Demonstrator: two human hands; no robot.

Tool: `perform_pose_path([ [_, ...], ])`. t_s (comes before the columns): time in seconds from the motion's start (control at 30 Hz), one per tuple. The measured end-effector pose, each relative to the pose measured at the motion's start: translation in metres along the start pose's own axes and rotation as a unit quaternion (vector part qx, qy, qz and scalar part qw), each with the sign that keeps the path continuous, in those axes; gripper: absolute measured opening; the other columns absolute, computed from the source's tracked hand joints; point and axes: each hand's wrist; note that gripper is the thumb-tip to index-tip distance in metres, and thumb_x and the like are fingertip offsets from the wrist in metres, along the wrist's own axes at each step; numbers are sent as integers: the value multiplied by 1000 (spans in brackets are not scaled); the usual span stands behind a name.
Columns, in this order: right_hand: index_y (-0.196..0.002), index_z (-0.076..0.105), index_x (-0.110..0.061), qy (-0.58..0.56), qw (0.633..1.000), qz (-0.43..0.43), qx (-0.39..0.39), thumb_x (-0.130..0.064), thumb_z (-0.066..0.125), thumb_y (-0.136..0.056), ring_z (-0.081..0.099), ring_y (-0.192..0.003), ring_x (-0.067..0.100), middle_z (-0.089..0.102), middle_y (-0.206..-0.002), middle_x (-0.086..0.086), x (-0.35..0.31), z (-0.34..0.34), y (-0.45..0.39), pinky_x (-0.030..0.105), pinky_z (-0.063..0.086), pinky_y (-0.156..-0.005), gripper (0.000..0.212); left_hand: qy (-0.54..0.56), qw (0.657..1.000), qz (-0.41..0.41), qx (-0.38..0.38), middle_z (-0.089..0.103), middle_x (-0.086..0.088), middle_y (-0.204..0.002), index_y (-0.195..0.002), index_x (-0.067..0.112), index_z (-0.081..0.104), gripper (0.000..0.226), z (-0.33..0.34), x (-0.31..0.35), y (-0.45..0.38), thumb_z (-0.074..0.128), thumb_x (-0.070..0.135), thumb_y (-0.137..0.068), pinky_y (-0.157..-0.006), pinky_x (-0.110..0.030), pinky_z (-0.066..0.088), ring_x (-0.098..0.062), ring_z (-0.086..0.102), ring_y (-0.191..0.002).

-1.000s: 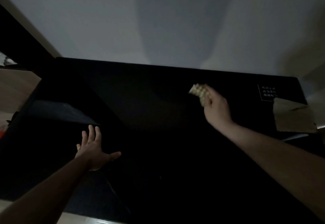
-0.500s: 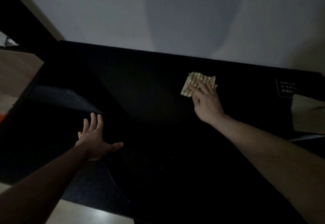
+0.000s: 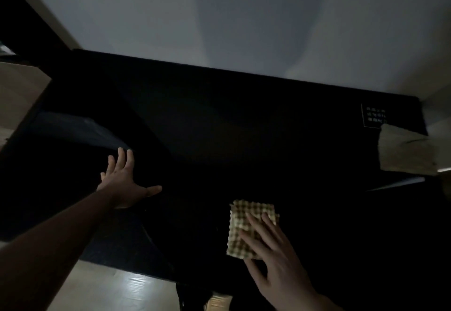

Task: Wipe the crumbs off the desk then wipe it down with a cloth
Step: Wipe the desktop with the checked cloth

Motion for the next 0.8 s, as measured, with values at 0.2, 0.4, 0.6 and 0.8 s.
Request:
perform_pose_path([
  [0.2,-160,19,-34,100,993,-21,52,-44,52,-99,0,-158,30,5,-171,0,26,-19,-57,48,8,-128,70,-1,1000,3,-7,-25,1,-166,-158,23,-14,145,-1,0,0,72,82,-57,-123,-60,9,-28,-18,-153],
  [0.4,-156,37,-14,112,987,-23,115,-18,33,-93,23,-154,31,31,-165,9,91,-73,-157,46,18,-126,63,1,1000,0,-7,-24,1,-166,-159,22,-13,145,0,0,0,73,80,-58,-124,-60,9,-27,-19,-153],
  [0.6,-155,33,-5,102,960,160,207,-5,48,-96,25,-149,45,29,-164,17,165,-157,-234,47,14,-126,61,-5,1000,3,-1,-23,2,-166,-159,21,-12,143,3,-2,-3,73,79,-59,-124,-59,9,-27,-18,-154],
  [0.8,-156,35,-14,82,960,120,239,-13,43,-100,24,-153,35,31,-165,6,145,-116,-199,44,13,-127,57,-10,1000,1,-5,-23,2,-166,-159,22,-12,143,2,-2,-2,73,80,-59,-124,-59,10,-27,-18,-154],
])
Point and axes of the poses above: each hand's wrist, its own y-axis away from the middle knuckle, its own z-axis out of the palm, x = y × z
